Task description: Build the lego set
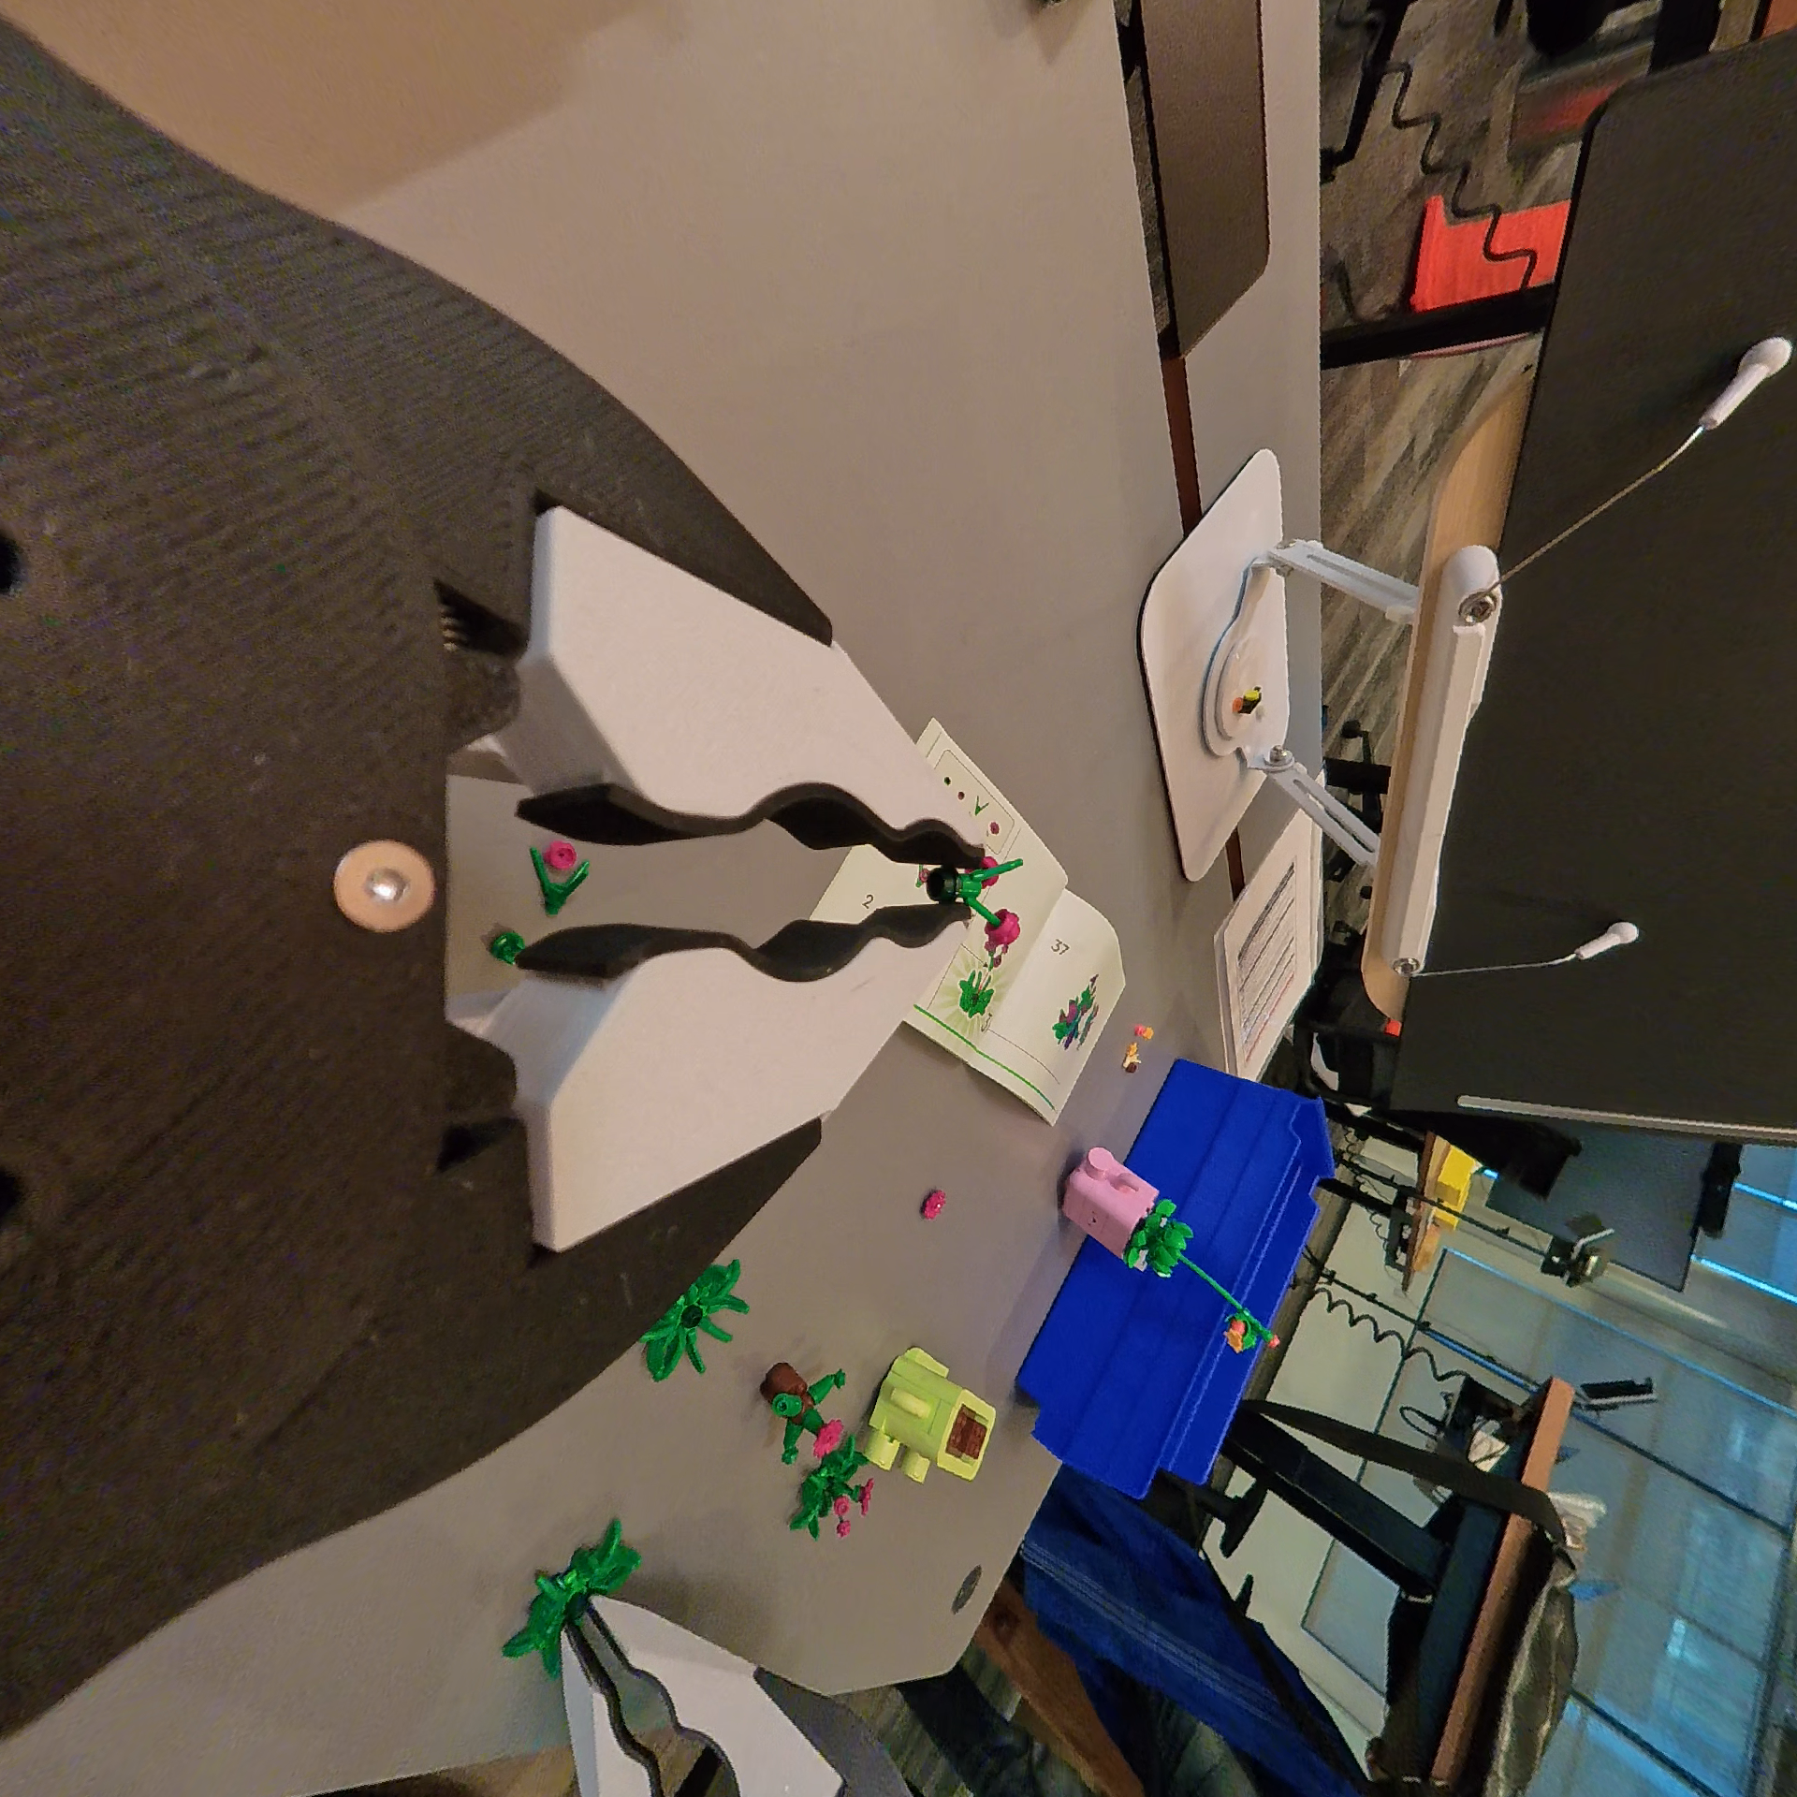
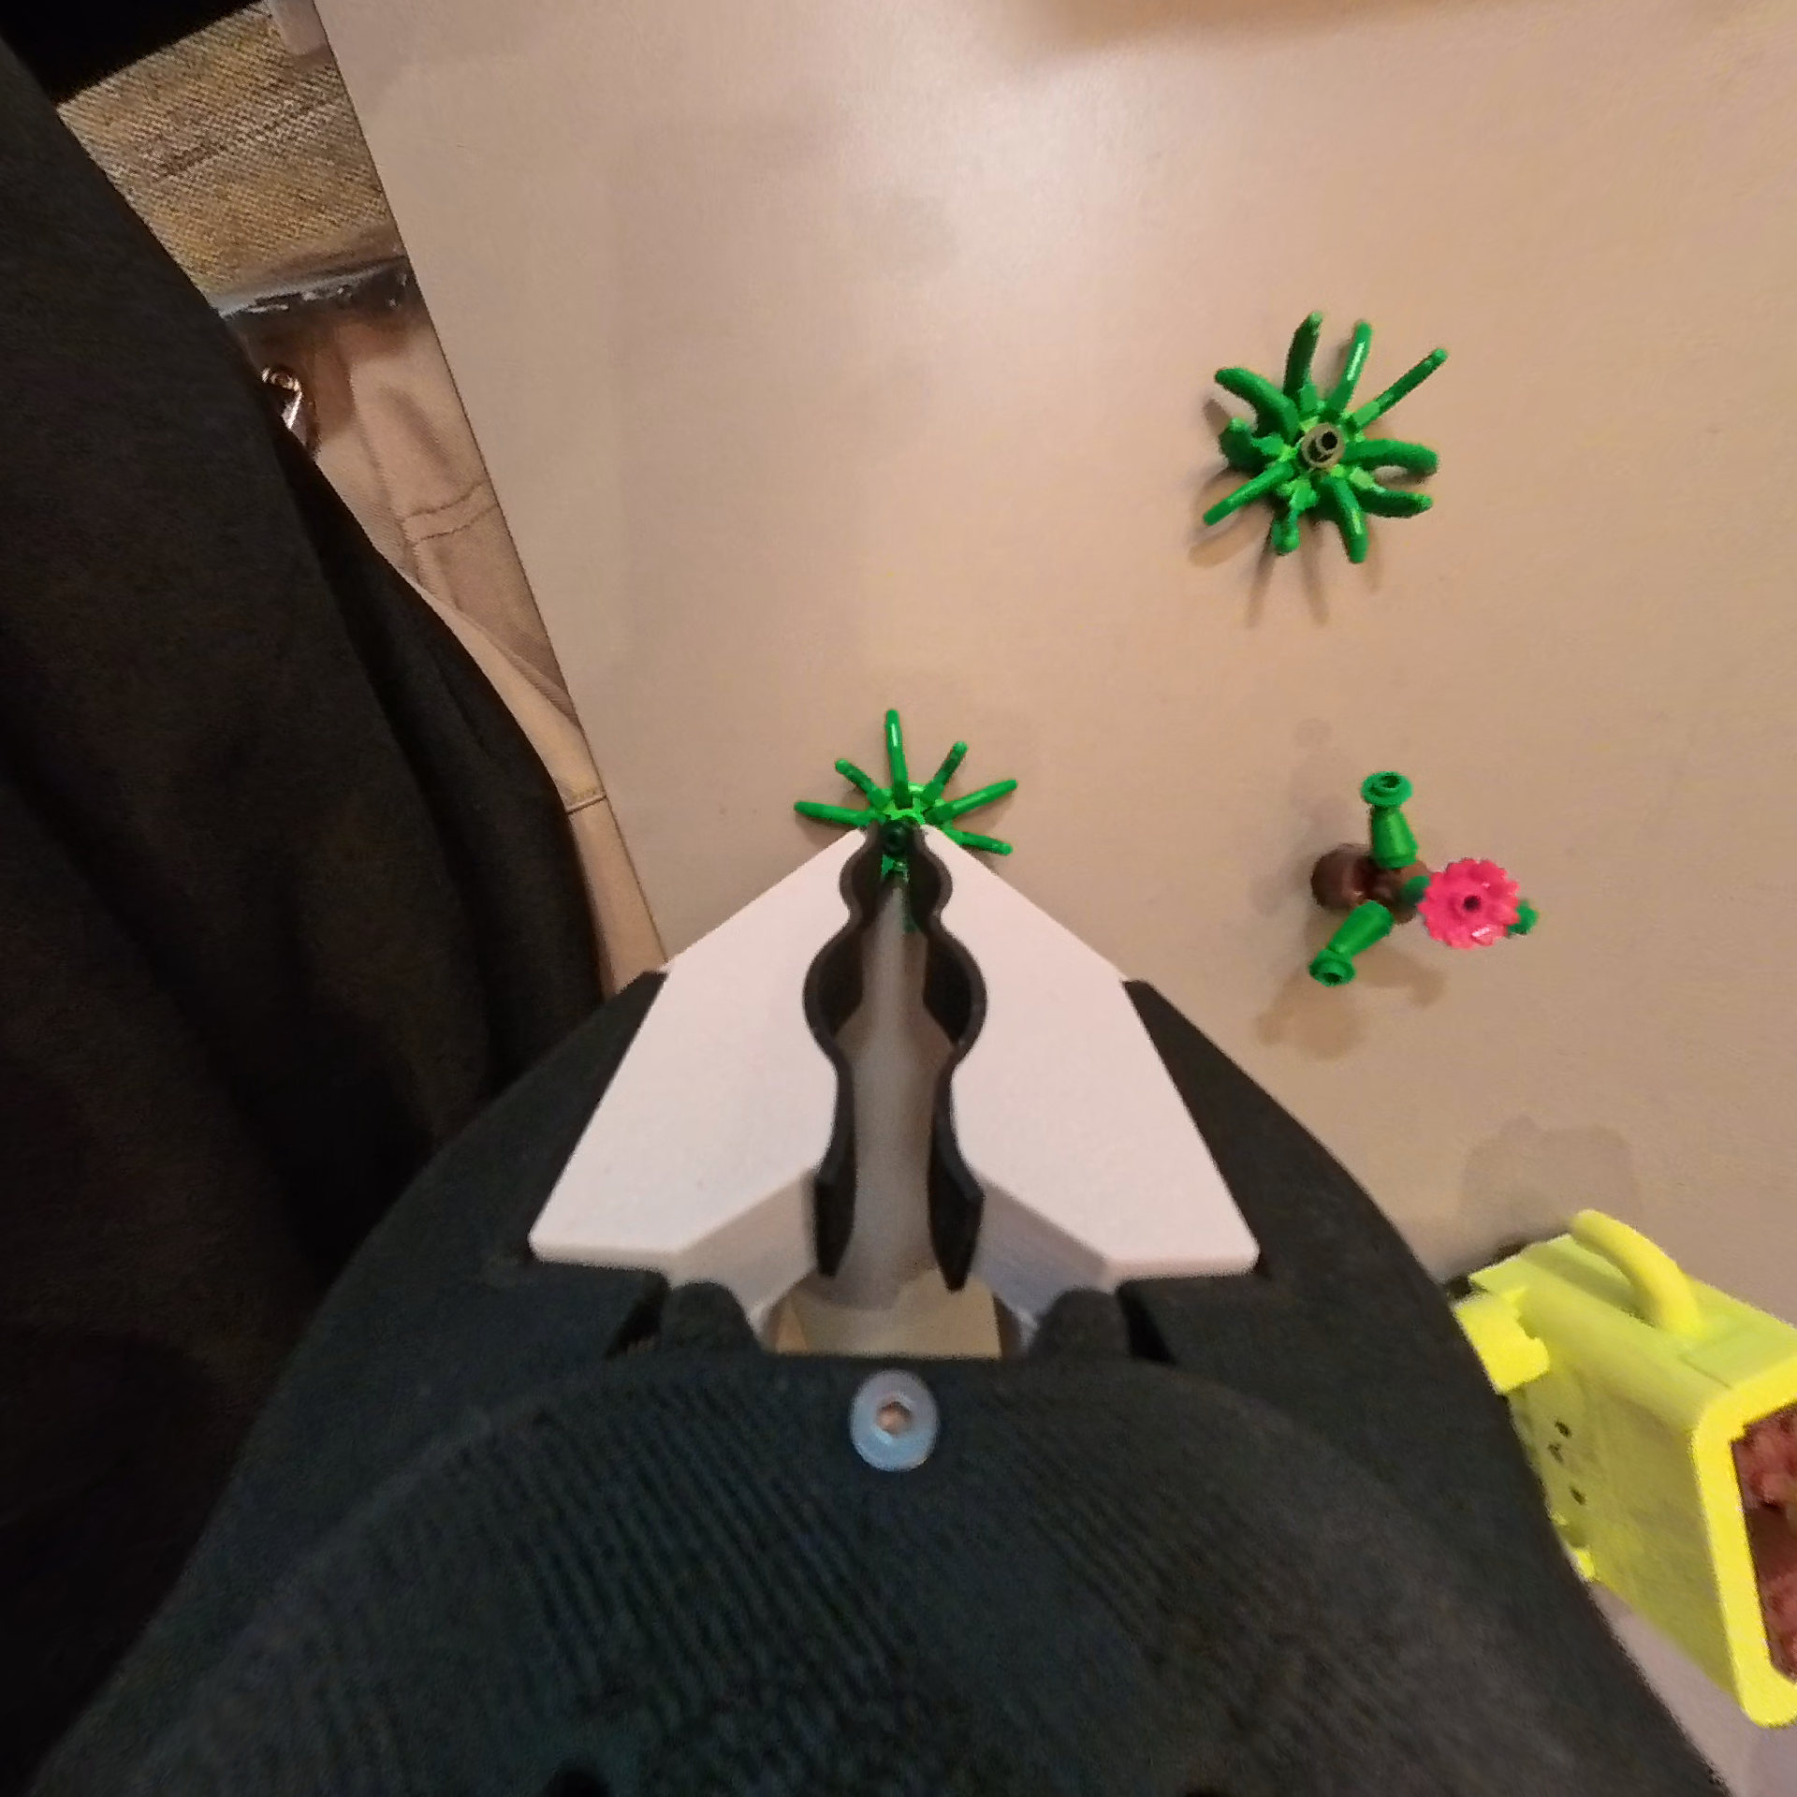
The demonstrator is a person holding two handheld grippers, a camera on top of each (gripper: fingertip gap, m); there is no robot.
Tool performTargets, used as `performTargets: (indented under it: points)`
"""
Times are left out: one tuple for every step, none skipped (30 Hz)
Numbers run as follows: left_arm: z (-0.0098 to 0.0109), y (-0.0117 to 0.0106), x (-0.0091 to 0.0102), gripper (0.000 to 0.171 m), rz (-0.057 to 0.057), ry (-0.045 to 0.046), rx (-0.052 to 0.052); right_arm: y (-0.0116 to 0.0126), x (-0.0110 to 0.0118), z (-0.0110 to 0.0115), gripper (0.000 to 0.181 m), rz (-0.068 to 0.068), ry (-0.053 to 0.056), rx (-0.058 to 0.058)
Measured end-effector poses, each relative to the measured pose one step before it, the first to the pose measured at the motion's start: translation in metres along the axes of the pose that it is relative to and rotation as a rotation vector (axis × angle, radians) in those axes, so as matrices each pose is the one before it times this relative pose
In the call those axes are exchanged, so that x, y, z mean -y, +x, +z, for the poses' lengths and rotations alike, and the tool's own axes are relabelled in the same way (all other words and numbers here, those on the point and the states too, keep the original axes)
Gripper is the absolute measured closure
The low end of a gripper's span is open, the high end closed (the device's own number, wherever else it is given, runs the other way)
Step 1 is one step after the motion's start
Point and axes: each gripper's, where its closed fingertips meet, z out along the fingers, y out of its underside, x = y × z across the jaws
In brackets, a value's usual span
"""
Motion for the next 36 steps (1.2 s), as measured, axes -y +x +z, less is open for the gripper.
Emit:
performTargets:
  points:
    - [-0.00004,-0.00011,-0.00003,0.166,-0.0003,-0.00042,0.0002,0.00013,0.00022,0.00022,0.178,-0.0031,-0.0004,0.0003]
    - [0.00001,-0.00006,-0.0001,0.166,-0.0001,0.0,0.0003,0.00025,0.00044,0.0001,0.178,-0.0024,0.0002,0.0]
    - [-0.00001,-0.00006,0.00003,0.166,-0.0002,0.00003,-0.0001,0.00012,0.0004,0.00019,0.178,-0.0019,-0.0006,0.0004]
    - [0.0001,0.00011,-0.00003,0.166,0.0,-0.0002,-0.0002,-0.00006,0.00049,0.00013,0.178,-0.002,0.0006,0.0005]
    - [-0.00003,-0.00006,-0.00006,0.166,0.0005,-0.00043,0.0001,0.0,0.00052,0.00015,0.178,-0.0018,0.0009,-0.0001]
    - [0.00009,0.00004,-0.00018,0.166,0.0003,-0.00054,0.0,0.00007,0.00035,0.00017,0.178,-0.0012,0.0002,-0.0002]
    - [0.0001,0.00004,0.00003,0.166,-0.0001,0.00005,-0.0003,-0.00001,0.00018,0.00008,0.179,-0.0004,0.0007,0.0006]
    - [0.0,0.00001,0.00005,0.167,-0.0004,0.00021,-0.0005,-0.00002,0.00017,0.00008,0.179,0.0003,0.0006,0.0003]
    - [0.00011,0.00005,-0.00008,0.166,-0.0003,-0.00004,-0.0005,0.0002,0.00002,0.0,0.179,0.001,0.0007,-0.0006]
    - [-0.00001,0.00001,-0.00002,0.166,0.0,-0.00018,-0.0001,0.00013,0.00007,-0.00009,0.179,0.0009,0.0007,-0.0001]
    - [-0.00001,0.00002,-0.00003,0.166,0.0,-0.00019,-0.0002,0.00003,0.00001,-0.00001,0.179,0.001,0.0006,0.0005]
    - [0.00001,0.00001,0.00002,0.166,0.0,0.00017,-0.0001,0.00005,0.00009,0.00003,0.179,0.0011,0.0006,0.0007]
    - [0.0001,0.00004,0.00003,0.166,0.0,0.00009,-0.0003,0.00019,0.00009,-0.00008,0.179,0.0003,0.0009,-0.0003]
    - [-0.00002,0.00001,-0.00016,0.166,-0.0002,-0.0005,-0.0002,0.00023,0.00008,0.00002,0.179,0.0003,0.0,0.0002]
    - [0.00008,0.00009,-0.00007,0.166,0.0,-0.00044,0.0,0.00002,0.00004,0.0,0.179,0.0012,-0.0001,0.0018]
    - [-0.00003,0.00002,0.00006,0.166,0.0001,-0.00022,0.0,0.00024,0.00001,-0.00003,0.179,0.002,-0.0003,0.0014]
    - [-0.00007,0.0,0.00003,0.166,0.0002,0.00034,0.0,0.00038,-0.00002,-0.00003,0.179,0.0006,0.0,-0.0008]
    - [0.00003,0.00013,0.00013,0.167,0.0001,0.00041,-0.0001,0.00035,0.00012,-0.00007,0.179,0.0,0.0011,0.0003]
    - [-0.00002,-0.00011,-0.00012,0.166,-0.0002,-0.00037,0.0,0.00003,0.00012,0.00002,0.179,0.0027,0.001,0.0023]
    - [-0.00002,0.0,-0.00004,0.166,-0.0002,-0.00026,0.0001,0.00004,0.00009,0.0001,0.179,0.0039,0.001,0.0033]
    - [-0.00007,0.00002,-0.00009,0.166,-0.0002,0.00014,-0.0001,0.00001,0.00009,0.0,0.179,0.0031,0.0005,0.0031]
    - [-0.00001,-0.00003,0.00016,0.167,-0.0002,0.00027,-0.0001,0.00002,-0.00005,0.00005,0.179,0.0017,-0.0002,0.0023]
    - [-0.00008,0.00002,0.00003,0.167,-0.0001,0.00031,0.0,0.00008,0.00004,0.00011,0.179,0.0009,-0.0006,0.0012]
    - [0.00009,0.00002,0.00001,0.167,-0.0001,-0.00007,-0.0002,-0.00012,0.0,0.0001,0.179,0.0008,-0.0009,0.0011]
    - [-0.00002,0.00005,-0.00009,0.167,0.0002,-0.00045,0.0002,-0.00003,0.00011,0.00015,0.179,0.0005,-0.0007,0.0009]
    - [0.00008,0.00003,-0.00008,0.166,0.0004,-0.0005,0.0002,0.00005,0.00003,-0.00001,0.179,0.0009,-0.0005,0.0011]
    - [-0.00001,0.00007,-0.00007,0.166,0.0002,-0.00034,0.0001,-0.00009,-0.00007,0.00004,0.179,0.002,0.0003,0.0026]
    - [-0.00001,-0.00001,-0.00003,0.166,0.0001,-0.0002,0.0,-0.00003,0.00004,0.00006,0.179,0.0043,0.0015,0.0039]
    - [0.0,-0.00002,-0.00001,0.166,0.0001,-0.00004,0.0001,-0.00003,-0.00005,-0.00001,0.179,0.0053,0.0022,0.005]
    - [0.00001,-0.00003,0.00001,0.166,0.0,0.00009,0.0002,0.00004,0.00007,0.00002,0.179,0.0057,0.0026,0.0052]
    - [-0.0001,-0.00004,0.00003,0.167,-0.0004,0.00018,-0.0001,0.0001,-0.00001,0.00008,0.179,0.006,0.0026,0.0054]
    - [0.00002,0.00004,-0.00008,0.167,-0.0006,0.00011,-0.0002,0.00003,0.00009,0.00002,0.179,0.0053,0.0024,0.0049]
    - [-0.00001,-0.00011,0.00002,0.167,0.0,-0.00001,0.0001,0.00004,0.00005,0.00003,0.179,0.0036,0.002,0.0034]
    - [0.0,0.00006,-0.00005,0.166,0.0001,-0.00016,0.0002,0.00008,-0.00001,0.00002,0.179,0.0027,0.001,0.0023]
    - [0.00006,0.00001,-0.00005,0.166,0.0,-0.00048,-0.0002,0.00001,0.00015,0.00001,0.179,0.0026,0.0008,0.0018]
    - [0.00005,-0.00002,-0.00007,0.166,0.0002,-0.00062,0.0,0.00006,-0.00001,0.00002,0.179,0.0031,0.0004,0.0026]
